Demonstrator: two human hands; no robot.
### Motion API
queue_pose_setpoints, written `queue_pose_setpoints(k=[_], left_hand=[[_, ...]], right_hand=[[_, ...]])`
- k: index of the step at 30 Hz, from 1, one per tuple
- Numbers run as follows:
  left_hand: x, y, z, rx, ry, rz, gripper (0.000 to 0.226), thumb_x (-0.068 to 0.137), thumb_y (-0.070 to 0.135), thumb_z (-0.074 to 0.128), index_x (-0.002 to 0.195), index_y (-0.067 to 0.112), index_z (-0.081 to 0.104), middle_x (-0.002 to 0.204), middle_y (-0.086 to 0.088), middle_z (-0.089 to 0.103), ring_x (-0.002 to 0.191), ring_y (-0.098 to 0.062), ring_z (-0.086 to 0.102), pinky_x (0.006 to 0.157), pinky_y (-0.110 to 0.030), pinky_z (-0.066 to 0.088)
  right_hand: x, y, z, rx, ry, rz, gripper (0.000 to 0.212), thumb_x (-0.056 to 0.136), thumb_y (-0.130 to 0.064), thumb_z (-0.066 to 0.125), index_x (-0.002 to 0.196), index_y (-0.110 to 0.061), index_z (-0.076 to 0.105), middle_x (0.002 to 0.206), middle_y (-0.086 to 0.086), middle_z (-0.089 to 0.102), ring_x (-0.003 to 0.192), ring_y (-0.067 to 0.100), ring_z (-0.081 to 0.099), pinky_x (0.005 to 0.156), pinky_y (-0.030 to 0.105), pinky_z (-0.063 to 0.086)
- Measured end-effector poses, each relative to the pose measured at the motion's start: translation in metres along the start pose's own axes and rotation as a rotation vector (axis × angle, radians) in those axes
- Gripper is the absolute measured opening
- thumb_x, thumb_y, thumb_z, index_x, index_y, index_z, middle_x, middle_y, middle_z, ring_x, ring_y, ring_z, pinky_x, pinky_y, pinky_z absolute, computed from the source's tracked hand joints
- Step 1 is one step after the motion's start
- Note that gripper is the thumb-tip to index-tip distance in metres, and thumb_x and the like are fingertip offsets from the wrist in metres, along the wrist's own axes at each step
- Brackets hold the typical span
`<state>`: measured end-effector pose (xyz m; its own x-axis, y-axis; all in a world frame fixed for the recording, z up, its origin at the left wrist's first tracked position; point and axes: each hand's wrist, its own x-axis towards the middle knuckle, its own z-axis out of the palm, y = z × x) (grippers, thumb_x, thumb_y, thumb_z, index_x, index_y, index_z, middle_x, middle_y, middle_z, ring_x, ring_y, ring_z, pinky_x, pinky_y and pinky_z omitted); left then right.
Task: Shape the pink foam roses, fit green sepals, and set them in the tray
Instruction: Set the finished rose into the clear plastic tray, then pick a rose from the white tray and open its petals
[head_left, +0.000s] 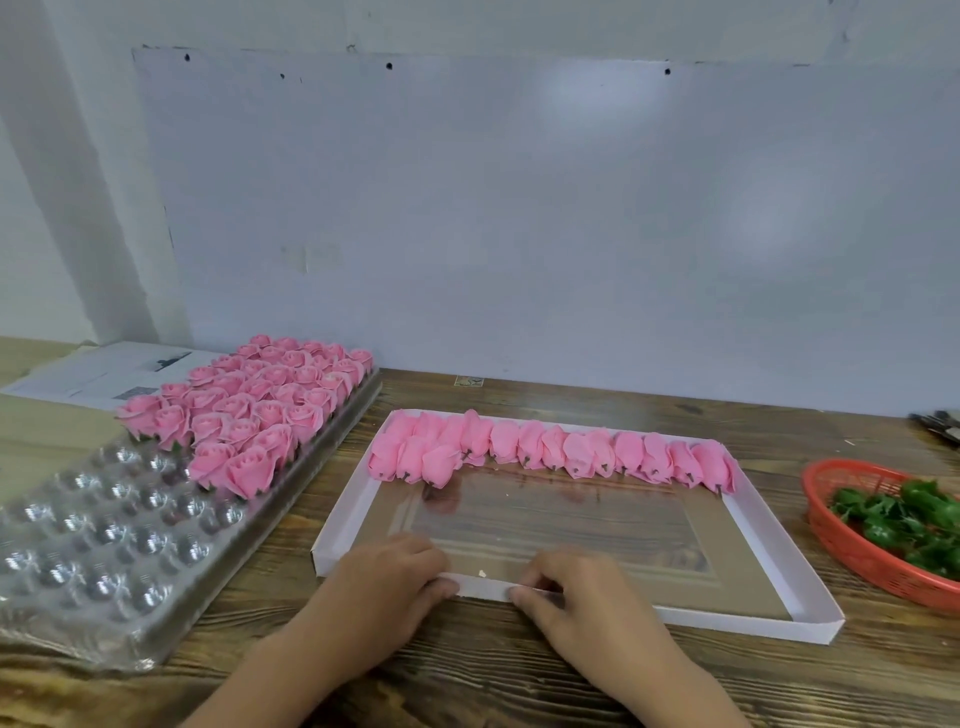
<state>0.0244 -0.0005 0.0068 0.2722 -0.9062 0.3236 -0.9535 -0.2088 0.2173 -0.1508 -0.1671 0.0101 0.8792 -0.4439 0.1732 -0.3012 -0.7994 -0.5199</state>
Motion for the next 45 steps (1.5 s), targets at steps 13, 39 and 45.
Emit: queue_pose_setpoints(k=[13,39,45], left_hand=[[-0.006,-0.001,0.012,-0.007,0.157,0.084,0.016,0.086,0.037,0.065,0.073,0.029,0.066,0.071,0.019,0.059,0.065,-0.002,0.057,0.056,-0.008,0.032],[-0.007,-0.002,0.014,-0.012,0.186,0.111,0.026,0.088,0.04,0.057,0.068,0.025,0.061,0.068,0.015,0.057,0.065,-0.005,0.054,0.054,-0.021,0.044],[-0.006,0.0,0.008,-0.031,0.111,0.064,0.027,0.09,0.046,0.057,0.075,0.025,0.067,0.073,0.017,0.056,0.069,-0.003,0.053,0.061,-0.019,0.038]], right_hand=[[0.074,-0.038,0.005,0.223,-0.047,0.218,0.017,0.088,-0.028,0.065,0.079,-0.017,0.056,0.083,0.005,0.068,0.077,0.018,0.064,0.066,0.026,0.05],[0.123,-0.05,0.033,0.558,0.143,0.459,0.032,0.073,-0.01,0.067,0.05,-0.013,0.044,0.044,-0.003,0.043,0.051,0.017,0.041,0.051,0.022,0.035],[0.099,-0.024,0.013,0.955,-0.029,0.508,0.02,0.082,-0.001,0.069,0.067,-0.007,0.056,0.07,0.016,0.056,0.065,0.021,0.055,0.069,0.03,0.049]])
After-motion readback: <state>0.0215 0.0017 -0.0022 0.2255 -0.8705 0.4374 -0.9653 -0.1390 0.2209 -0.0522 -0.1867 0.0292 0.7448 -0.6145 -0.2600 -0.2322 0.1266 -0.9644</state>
